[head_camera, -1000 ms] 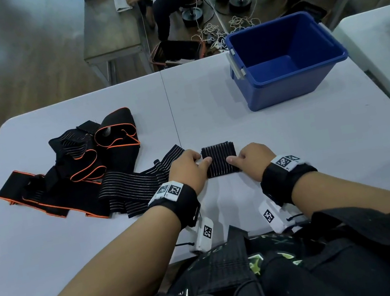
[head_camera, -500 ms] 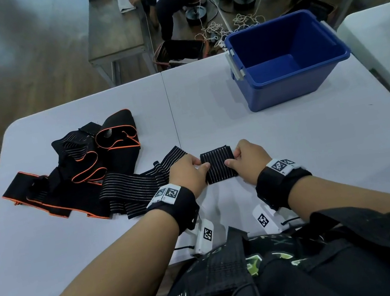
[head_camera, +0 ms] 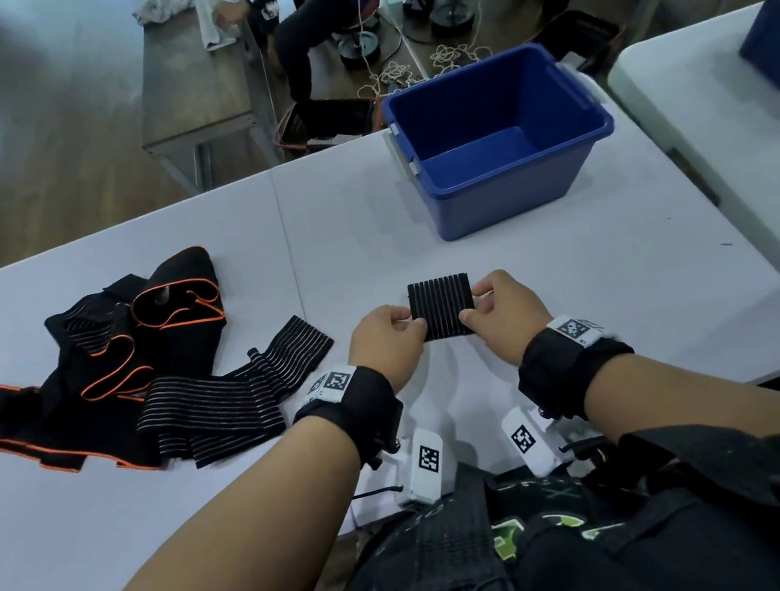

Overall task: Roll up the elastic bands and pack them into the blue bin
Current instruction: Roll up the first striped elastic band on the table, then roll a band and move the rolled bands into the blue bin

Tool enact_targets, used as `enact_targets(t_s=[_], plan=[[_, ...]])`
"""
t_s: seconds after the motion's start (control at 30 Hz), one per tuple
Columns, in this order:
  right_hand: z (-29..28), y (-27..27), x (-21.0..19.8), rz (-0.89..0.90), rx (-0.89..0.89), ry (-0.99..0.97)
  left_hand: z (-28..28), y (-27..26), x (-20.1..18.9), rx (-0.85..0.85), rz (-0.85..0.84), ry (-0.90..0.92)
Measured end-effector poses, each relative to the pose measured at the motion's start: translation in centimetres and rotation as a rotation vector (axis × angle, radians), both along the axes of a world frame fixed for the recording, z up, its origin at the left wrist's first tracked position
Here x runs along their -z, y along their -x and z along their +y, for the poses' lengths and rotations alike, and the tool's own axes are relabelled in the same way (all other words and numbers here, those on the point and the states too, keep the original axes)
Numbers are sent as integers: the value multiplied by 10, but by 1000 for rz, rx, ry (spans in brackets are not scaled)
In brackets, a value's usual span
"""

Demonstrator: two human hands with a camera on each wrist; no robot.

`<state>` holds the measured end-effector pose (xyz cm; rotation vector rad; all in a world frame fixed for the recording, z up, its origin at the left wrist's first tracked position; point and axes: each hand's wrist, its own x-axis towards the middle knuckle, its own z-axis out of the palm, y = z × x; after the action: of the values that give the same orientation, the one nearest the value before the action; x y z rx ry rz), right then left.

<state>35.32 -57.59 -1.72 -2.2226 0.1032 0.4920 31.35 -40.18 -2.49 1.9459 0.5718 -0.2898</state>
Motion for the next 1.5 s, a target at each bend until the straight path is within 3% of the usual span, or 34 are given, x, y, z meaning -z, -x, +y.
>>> enact_targets(t_s=[0.4, 0.77, 0.93, 1.2, 1.5], plan=[[-131, -25, -8, -107, 242, -25, -138, -47, -19, 304, 0, 153], [-179, -43, -10, -98, 288, -90, -176, -68, -14, 260, -3, 217], [-180, -46, -20, -159, 233, -64, -156, -62, -4, 214, -34, 110], [-93, -32, -20, -114, -151, -112, -81, -34, -6, 129, -48, -178], [-8, -13, -10, -31, -529, -1, 30, 24, -22, -69, -81, -524]])
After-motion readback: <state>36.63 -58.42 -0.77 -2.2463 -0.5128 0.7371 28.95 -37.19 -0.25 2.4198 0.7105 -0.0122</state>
